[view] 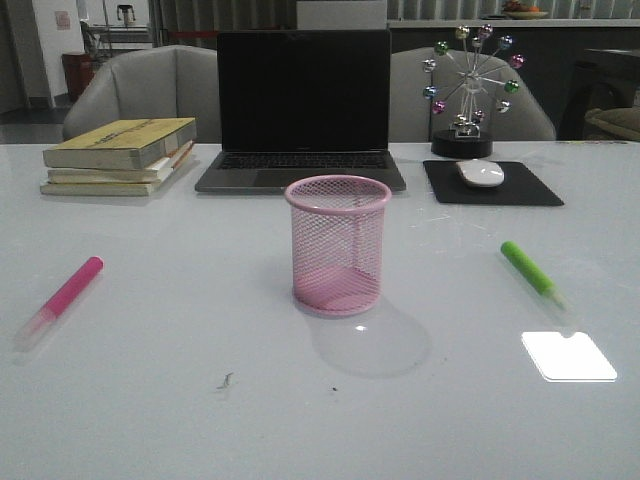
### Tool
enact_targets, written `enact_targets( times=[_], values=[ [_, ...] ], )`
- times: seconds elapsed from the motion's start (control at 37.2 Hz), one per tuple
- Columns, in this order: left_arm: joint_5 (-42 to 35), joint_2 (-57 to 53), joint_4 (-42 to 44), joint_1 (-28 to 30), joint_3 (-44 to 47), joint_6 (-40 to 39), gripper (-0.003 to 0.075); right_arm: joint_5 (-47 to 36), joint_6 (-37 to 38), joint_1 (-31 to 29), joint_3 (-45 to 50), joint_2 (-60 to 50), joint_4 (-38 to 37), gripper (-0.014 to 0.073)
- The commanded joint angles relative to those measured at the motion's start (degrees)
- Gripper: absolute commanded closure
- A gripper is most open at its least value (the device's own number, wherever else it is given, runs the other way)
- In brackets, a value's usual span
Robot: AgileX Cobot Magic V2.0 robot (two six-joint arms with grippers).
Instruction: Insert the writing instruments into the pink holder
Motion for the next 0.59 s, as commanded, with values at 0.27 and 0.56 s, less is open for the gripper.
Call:
enact_targets(
  times=[0.27,0.56],
  values=[
    [-15.69,-1.1,0.15,0.02,-6.39,-3.55,0.0629,-23.22,2.02,0.01,-6.95,-0.9,1.24,0.0544],
    [-6.12,4.75,3.74,0.02,-21.11,-3.55,0.0629,-7.54,2.02,0.01,-24.88,6.46,1.19,0.0544]
  ],
)
